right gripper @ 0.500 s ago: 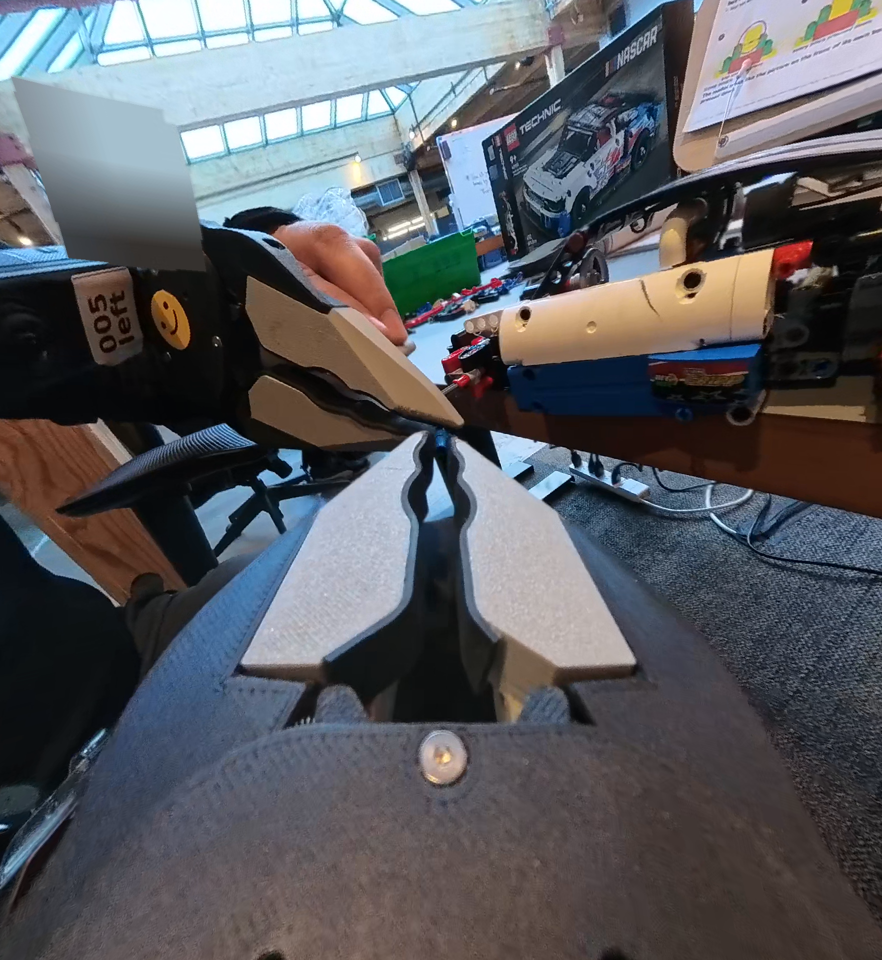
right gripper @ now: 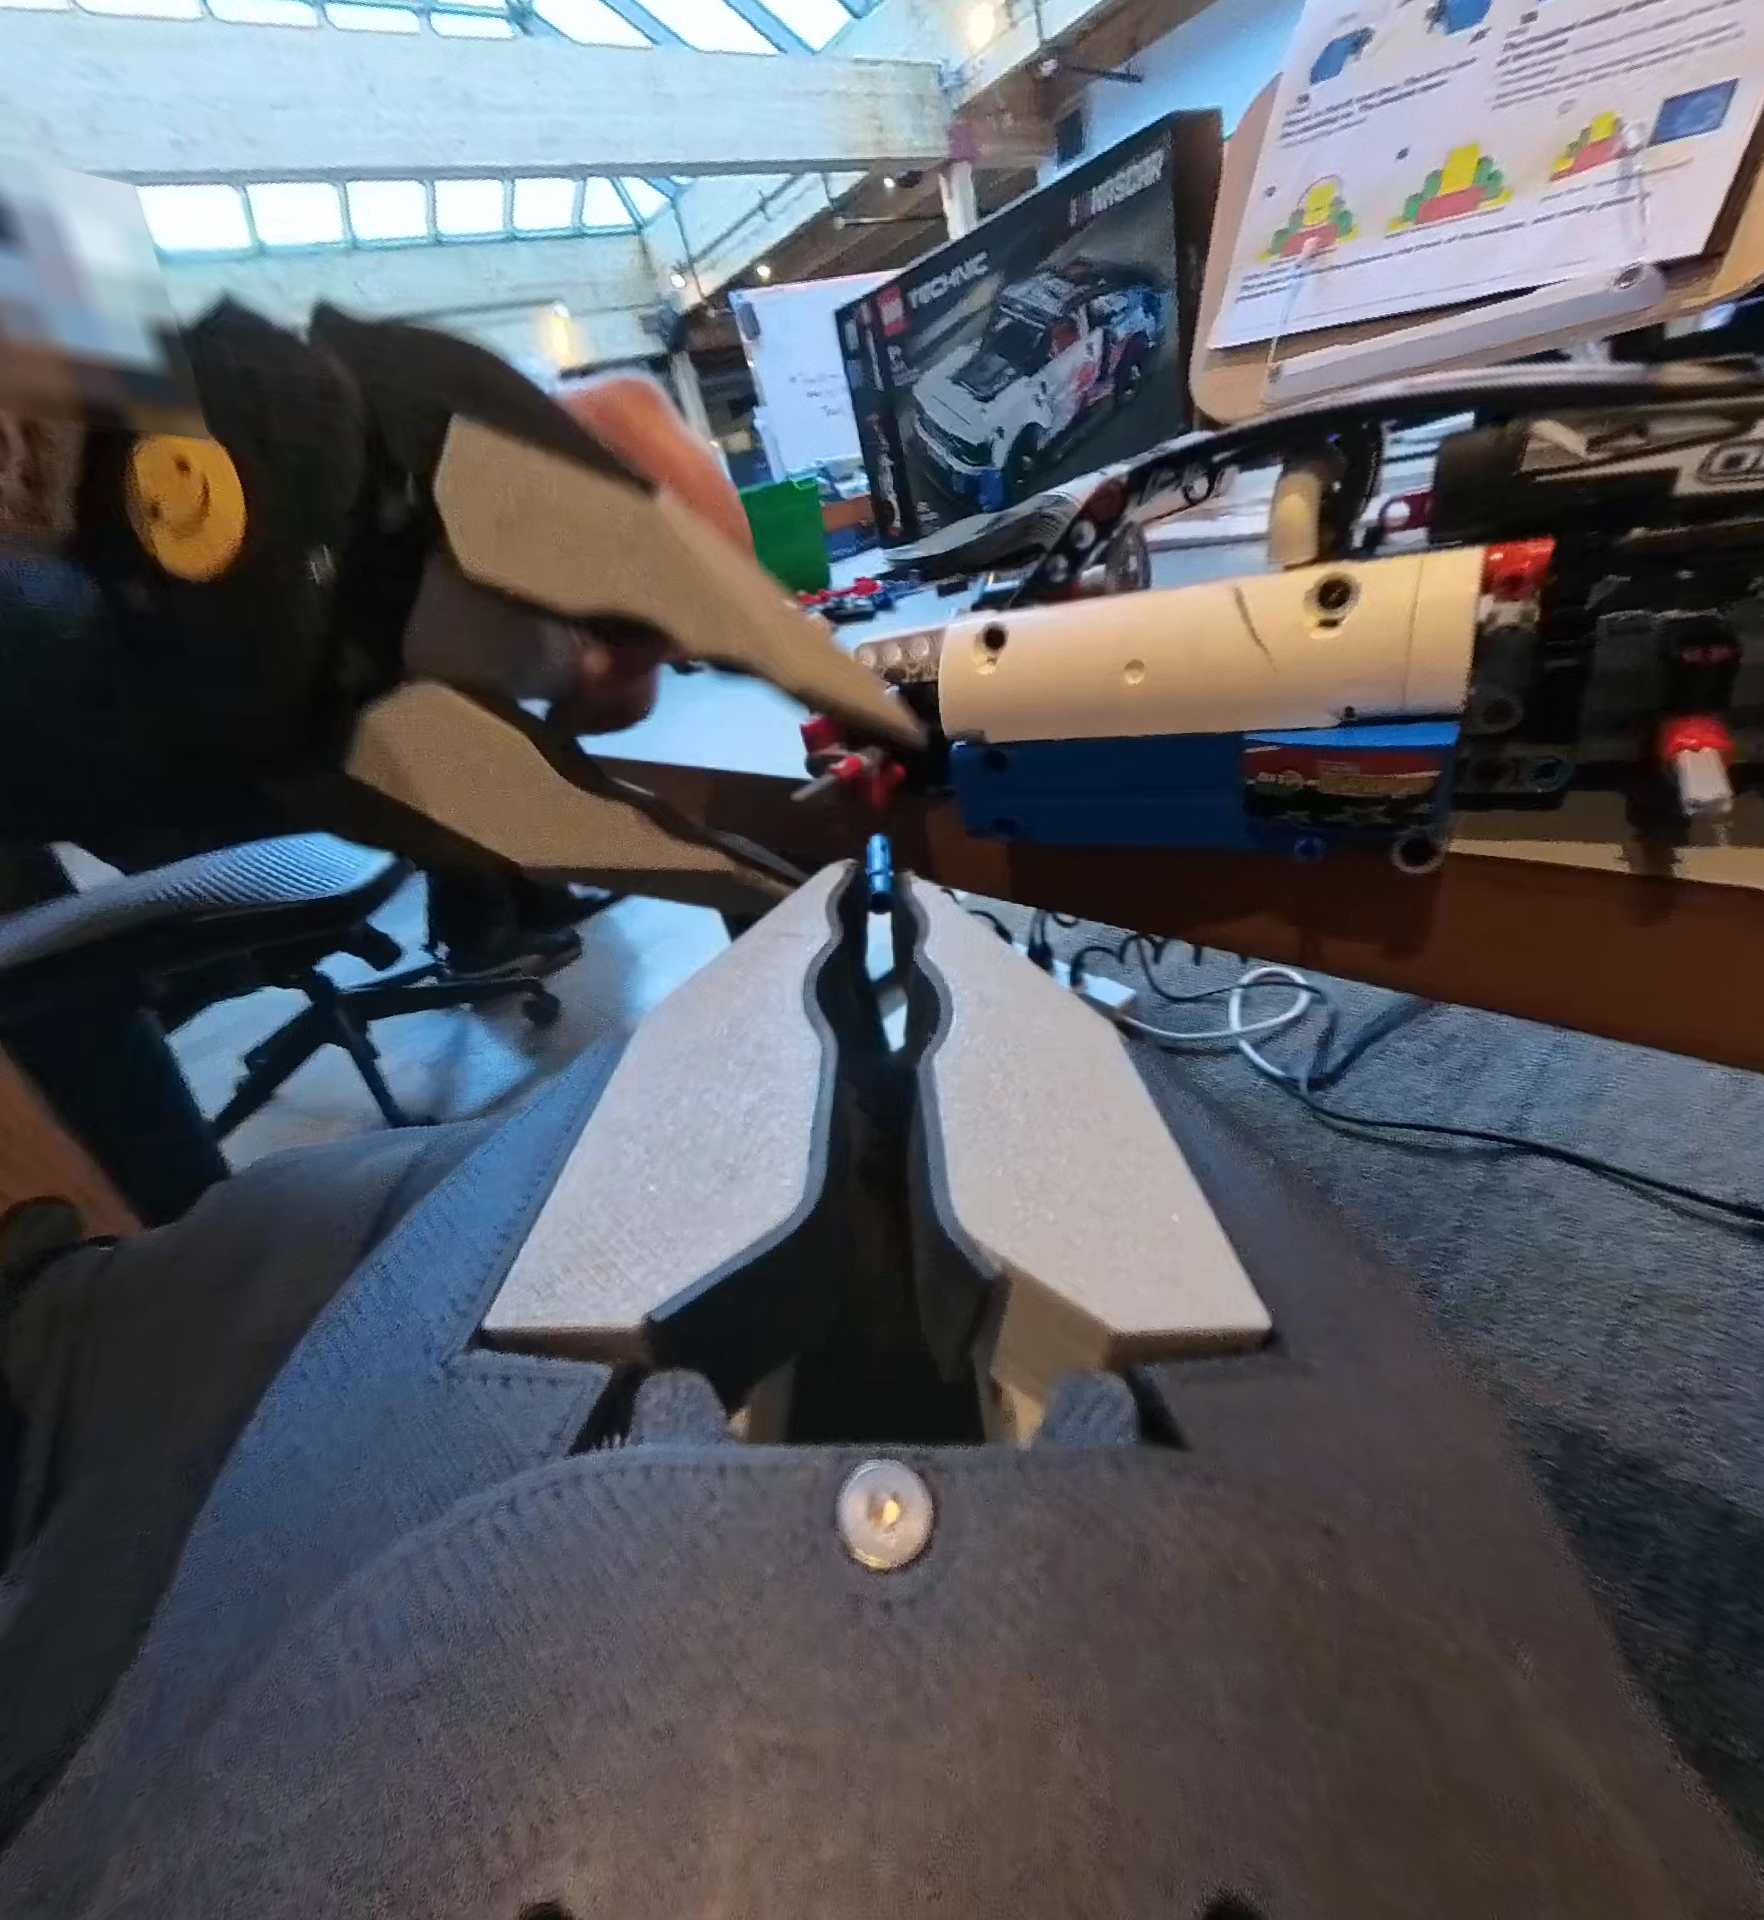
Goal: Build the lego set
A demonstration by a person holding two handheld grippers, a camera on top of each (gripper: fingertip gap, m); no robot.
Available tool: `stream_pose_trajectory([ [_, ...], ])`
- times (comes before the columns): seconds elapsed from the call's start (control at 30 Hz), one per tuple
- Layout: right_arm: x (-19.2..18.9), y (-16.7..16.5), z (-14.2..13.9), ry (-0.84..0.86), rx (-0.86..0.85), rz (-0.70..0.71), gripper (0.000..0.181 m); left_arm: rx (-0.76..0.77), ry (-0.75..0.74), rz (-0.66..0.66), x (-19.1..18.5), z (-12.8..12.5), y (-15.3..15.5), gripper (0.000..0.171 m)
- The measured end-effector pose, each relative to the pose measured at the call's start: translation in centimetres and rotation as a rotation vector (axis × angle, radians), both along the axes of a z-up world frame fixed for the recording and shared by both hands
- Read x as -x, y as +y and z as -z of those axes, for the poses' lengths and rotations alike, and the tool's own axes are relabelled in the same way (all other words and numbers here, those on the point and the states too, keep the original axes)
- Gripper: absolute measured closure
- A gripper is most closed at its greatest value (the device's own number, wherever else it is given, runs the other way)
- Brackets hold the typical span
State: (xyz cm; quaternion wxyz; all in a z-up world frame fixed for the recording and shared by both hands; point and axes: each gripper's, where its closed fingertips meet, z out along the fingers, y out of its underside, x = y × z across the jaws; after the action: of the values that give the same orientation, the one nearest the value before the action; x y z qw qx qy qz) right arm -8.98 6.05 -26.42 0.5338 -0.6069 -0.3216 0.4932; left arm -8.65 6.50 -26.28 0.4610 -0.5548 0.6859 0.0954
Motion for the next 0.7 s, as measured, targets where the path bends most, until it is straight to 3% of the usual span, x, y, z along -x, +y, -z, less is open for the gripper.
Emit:
stream_pose_trajectory([
  [0.1,0.7,0.3,1.1,-0.078,-0.061,0.084,0.178,0.208,-0.159,-0.195,2.2,-1.1,0.8,0.112],
  [0.27,0.9,1.4,1.7,-0.137,-0.152,0.256,0.178,0.436,-0.259,-0.427,5.1,-1.1,3.5,0.097],
  [0.3,0.8,1.5,1.4,-0.128,-0.164,0.286,0.179,0.446,-0.239,-0.444,5.3,-0.9,4.0,0.091],
  [0.4,0.7,1.9,1.0,-0.153,-0.192,0.359,0.179,0.426,-0.194,-0.446,5.1,-0.4,5.1,0.104],
  [0.53,1.4,2.0,1.1,-0.166,-0.203,0.371,0.179,0.448,-0.269,-0.416,4.5,-1.8,4.4,0.1],
  [0.63,1.7,2.2,1.5,-0.168,-0.2,0.374,0.179,0.374,-0.304,-0.462,5.7,-3.6,5.1,0.075],
  [0.7,1.2,2.6,1.5,-0.16,-0.204,0.402,0.179,0.354,-0.304,-0.476,6.1,-3.8,5.9,0.069],
])
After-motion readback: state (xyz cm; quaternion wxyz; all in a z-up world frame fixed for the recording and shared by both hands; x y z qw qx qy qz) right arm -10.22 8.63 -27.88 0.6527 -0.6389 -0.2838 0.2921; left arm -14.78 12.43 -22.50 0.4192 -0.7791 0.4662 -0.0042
